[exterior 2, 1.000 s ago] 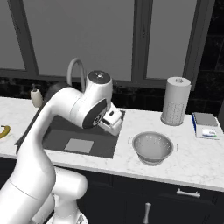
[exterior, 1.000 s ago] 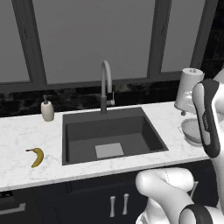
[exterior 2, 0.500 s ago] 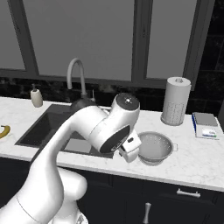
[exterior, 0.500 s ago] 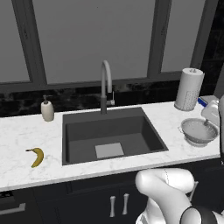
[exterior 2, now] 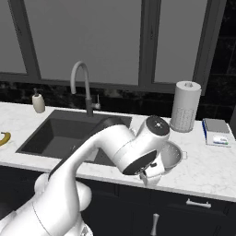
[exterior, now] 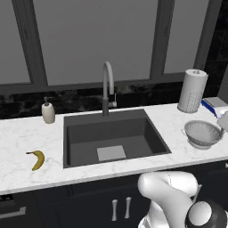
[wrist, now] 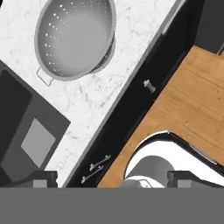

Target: Put the colander in the sink, put the banana in the colander, and turn on the sink faucet and pour water over the colander.

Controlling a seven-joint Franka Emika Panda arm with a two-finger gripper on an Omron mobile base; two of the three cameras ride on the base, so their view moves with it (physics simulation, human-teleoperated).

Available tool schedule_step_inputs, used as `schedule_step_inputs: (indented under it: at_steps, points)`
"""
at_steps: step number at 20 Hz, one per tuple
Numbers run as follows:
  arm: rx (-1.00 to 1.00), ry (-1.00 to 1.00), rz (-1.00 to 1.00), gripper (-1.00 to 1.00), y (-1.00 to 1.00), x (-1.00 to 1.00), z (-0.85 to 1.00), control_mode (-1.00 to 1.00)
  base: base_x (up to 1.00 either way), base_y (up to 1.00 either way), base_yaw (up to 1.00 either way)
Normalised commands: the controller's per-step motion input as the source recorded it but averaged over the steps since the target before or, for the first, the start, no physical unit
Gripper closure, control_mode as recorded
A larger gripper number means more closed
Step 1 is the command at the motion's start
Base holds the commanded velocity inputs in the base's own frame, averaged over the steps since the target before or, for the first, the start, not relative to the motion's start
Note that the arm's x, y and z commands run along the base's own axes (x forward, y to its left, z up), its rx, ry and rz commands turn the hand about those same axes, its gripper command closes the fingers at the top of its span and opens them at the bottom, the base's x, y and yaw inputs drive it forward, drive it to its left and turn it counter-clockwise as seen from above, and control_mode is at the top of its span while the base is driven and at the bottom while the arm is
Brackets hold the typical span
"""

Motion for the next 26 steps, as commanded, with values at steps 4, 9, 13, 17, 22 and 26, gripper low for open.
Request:
schedule_step_inputs:
  at_steps: [4,9,13,17,22,26]
  points:
    - [0.05,0.12,-0.11,-1.0,-0.29,0.21,-0.31,-1.0,0.0,0.0,0.0]
    - [0.05,0.11,-0.07,-1.0,-0.22,0.33,-0.27,-1.0,0.0,0.0,0.0]
    - [0.02,0.03,-0.04,-1.0,-0.1,0.45,-0.31,-1.0,0.0,0.0,0.0]
    - [0.0,0.0,-0.03,-1.0,-0.02,0.44,-0.34,-1.0,0.0,0.0,0.0]
    - [0.0,0.0,-0.05,-1.0,-0.02,0.36,-0.33,-1.0,0.0,0.0,0.0]
    - [0.0,0.0,-0.05,-1.0,-0.11,0.3,-0.28,-1.0,0.0,0.0,0.0]
